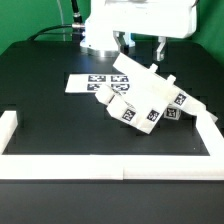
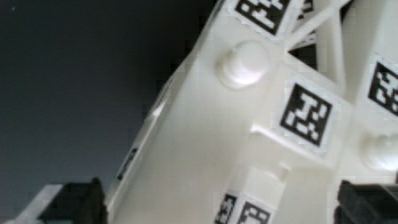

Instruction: Assemble chair

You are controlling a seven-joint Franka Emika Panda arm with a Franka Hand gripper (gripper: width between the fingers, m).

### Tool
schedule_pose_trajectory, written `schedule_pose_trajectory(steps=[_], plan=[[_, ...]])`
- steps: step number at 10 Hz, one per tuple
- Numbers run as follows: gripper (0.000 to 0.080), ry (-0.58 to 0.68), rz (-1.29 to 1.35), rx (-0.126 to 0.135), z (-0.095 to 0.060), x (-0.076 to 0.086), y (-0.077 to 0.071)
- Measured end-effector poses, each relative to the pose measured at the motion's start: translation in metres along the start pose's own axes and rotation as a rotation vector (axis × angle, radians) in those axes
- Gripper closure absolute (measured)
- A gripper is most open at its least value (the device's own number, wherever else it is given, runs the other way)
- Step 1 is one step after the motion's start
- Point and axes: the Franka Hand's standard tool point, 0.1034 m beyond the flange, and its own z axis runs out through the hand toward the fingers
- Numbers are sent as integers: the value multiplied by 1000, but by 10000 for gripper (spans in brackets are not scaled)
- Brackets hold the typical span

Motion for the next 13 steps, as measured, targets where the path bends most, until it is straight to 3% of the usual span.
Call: schedule_pose_trajectory(steps=[1,5,9,13], plan=[[151,11,4,7,-5,10,-4],[151,10,1,-1,0,6,-2],[151,20,-1,-20,7,12,-1],[151,101,-25,-9,10,27,3]])
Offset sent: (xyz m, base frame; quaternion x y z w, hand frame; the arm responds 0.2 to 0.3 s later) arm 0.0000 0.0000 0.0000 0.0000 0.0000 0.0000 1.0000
